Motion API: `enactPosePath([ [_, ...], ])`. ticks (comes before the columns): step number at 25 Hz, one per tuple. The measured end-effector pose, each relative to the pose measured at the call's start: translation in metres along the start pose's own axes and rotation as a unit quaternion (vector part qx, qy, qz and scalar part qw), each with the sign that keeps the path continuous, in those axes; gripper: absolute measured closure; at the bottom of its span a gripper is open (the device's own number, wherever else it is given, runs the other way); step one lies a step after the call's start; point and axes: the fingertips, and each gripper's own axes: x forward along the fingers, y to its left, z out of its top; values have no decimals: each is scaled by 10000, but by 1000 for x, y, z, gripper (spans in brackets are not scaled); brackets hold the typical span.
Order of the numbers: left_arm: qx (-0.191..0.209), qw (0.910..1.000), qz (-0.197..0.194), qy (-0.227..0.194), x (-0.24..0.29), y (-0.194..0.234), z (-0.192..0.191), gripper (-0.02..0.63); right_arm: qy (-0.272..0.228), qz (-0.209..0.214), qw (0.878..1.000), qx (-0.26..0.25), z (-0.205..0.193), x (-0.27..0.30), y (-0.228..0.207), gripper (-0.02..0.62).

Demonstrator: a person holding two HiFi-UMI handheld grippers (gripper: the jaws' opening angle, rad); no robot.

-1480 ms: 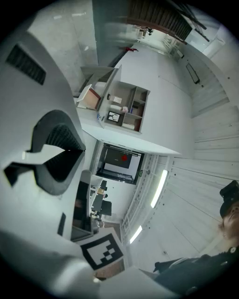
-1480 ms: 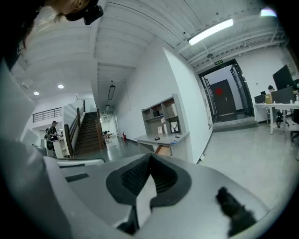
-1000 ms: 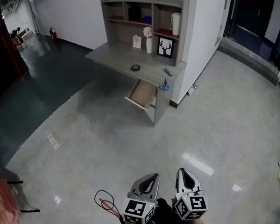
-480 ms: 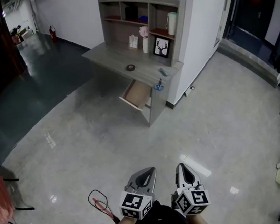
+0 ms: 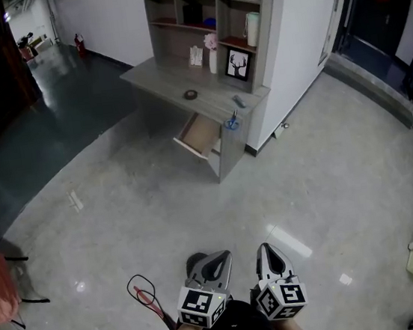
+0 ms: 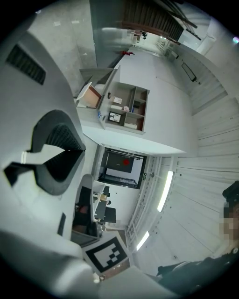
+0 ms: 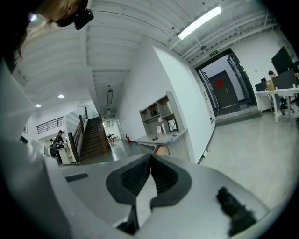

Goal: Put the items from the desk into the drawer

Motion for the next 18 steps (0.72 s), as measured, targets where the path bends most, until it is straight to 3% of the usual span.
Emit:
enactPosePath([
  [18,-95,9996,173,219,60,51,5,597,128,-144,9997,172,5,68,-32,584],
])
